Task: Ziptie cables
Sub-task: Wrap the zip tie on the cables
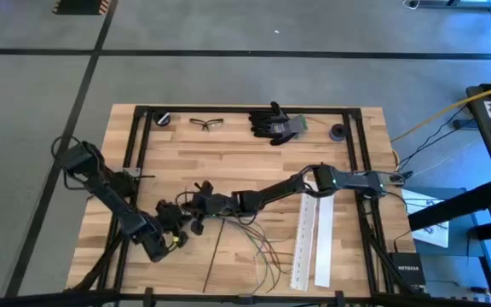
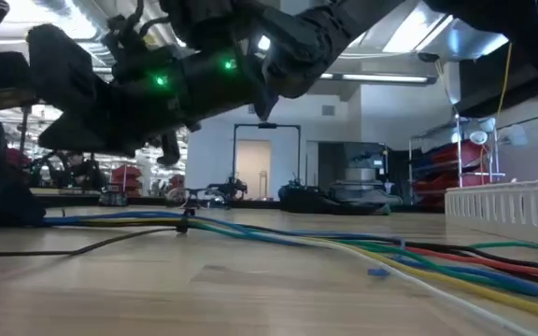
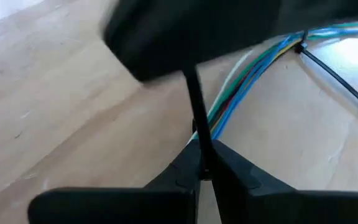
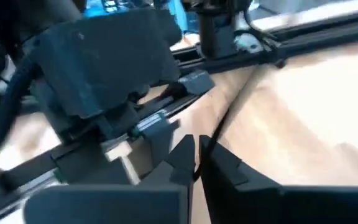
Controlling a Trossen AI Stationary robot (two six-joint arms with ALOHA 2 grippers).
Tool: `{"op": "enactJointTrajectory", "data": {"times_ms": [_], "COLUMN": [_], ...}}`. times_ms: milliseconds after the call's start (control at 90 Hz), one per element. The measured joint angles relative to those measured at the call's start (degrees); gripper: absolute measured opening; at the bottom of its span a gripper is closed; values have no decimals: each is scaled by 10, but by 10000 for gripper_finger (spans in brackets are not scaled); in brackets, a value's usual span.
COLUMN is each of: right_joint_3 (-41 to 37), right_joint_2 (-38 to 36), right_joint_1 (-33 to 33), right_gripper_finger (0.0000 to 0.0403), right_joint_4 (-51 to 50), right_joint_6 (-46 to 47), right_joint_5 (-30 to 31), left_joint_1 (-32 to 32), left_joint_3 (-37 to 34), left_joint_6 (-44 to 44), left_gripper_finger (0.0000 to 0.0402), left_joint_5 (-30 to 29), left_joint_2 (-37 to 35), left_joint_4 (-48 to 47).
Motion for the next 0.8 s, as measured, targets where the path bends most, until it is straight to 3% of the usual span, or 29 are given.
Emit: {"op": "enactJointTrajectory", "data": {"times_ms": [89,567,800], "right_joint_3": [0,0,2], "right_joint_2": [-4,-110,-168], "right_joint_1": [1,-69,-78], "right_gripper_finger": [1,0,6], "right_joint_4": [-9,-43,-152], "right_joint_6": [-54,-165,-132], "right_joint_5": [46,77,63], "left_joint_1": [0,-2,-1], "left_joint_3": [0,1,1], "left_joint_6": [10,2,-15], "left_gripper_finger": [18,19,20], "left_joint_5": [-1,-26,-24], "left_joint_2": [0,62,56], "left_joint_4": [23,63,66]}}
